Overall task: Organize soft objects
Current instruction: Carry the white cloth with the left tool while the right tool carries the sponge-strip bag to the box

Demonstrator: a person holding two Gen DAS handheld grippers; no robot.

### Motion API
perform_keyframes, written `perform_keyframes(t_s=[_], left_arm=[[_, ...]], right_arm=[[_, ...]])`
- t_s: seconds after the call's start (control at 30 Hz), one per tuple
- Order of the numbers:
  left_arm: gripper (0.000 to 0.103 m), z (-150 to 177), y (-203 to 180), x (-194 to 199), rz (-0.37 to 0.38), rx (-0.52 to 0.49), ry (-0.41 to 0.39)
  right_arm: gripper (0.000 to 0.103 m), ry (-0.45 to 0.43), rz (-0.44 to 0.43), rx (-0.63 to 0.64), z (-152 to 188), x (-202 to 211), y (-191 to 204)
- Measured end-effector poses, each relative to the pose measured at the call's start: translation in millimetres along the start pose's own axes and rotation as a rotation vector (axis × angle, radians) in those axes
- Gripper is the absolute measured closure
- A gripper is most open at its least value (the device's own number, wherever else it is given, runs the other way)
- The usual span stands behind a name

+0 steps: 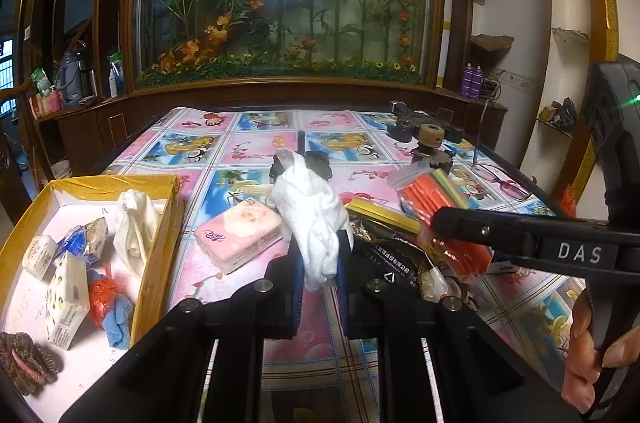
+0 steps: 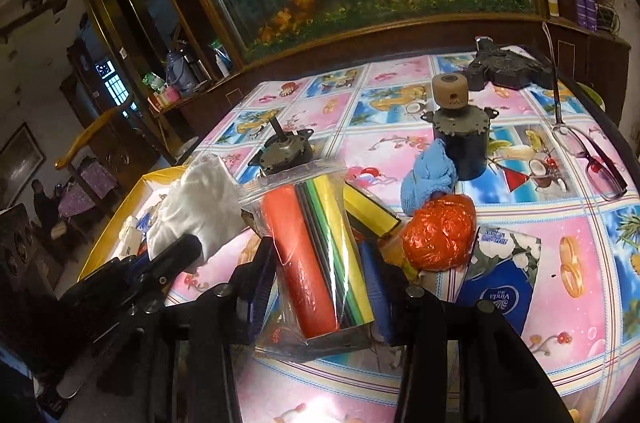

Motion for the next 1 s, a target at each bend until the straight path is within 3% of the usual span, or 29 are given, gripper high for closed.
perform_keyframes(t_s=[0.43,0.67,1.0], left_arm=[[0.090,-2.3,9.3,38.2,0.018,0.043,0.005],[0.090,-5.7,13.4,56.3,0.037,0.061,-0.018],[0.090,-11.8,40.5,79.0,0.031,0.099,-0.049]], right_arm=[[0.056,-0.049,-0.017,0.039,-3.1,5.2,12.1],[0.056,-0.045,-0.050,-0.004,5.0,2.4,20.0],[0.056,-0.007,-0.087,-0.008,22.3,-0.9,61.7]])
Point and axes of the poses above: each gripper's, at about its wrist camera, not at the fingertips, and x roughly against the way its jaws point, y to its left, z to its underside, the point moved 6 cm from there along -x, roughly the way its jaws point, and after that the axes turned 10 degrees about x, right-handed, at the moved point
